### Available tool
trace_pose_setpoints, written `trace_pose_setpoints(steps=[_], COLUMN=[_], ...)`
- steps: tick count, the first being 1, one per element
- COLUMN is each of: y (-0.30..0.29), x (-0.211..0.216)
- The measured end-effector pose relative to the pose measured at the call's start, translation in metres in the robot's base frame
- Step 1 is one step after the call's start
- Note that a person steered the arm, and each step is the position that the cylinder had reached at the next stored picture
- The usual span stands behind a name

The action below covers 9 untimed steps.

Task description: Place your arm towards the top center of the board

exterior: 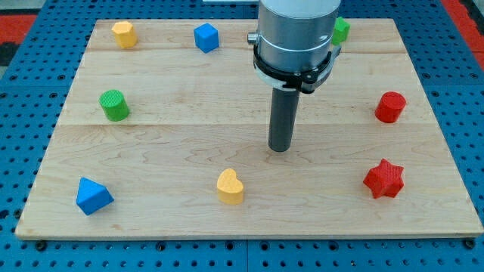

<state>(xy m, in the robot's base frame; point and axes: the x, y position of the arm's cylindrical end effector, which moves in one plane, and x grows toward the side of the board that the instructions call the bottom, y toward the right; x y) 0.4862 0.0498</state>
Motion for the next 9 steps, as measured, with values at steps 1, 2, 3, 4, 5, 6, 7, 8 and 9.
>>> trace_pose_setpoints(steps=[1, 2, 3, 4, 5, 6, 7, 8, 9], y=[0.0, -0.009, -0.009, -0.014, -0.014, -0.003, -0.007, -0.061, -0.075], x=[0.0, 0.0, 0.0, -0.021, -0.084, -0.192, -0.25, -0.273, -0.264])
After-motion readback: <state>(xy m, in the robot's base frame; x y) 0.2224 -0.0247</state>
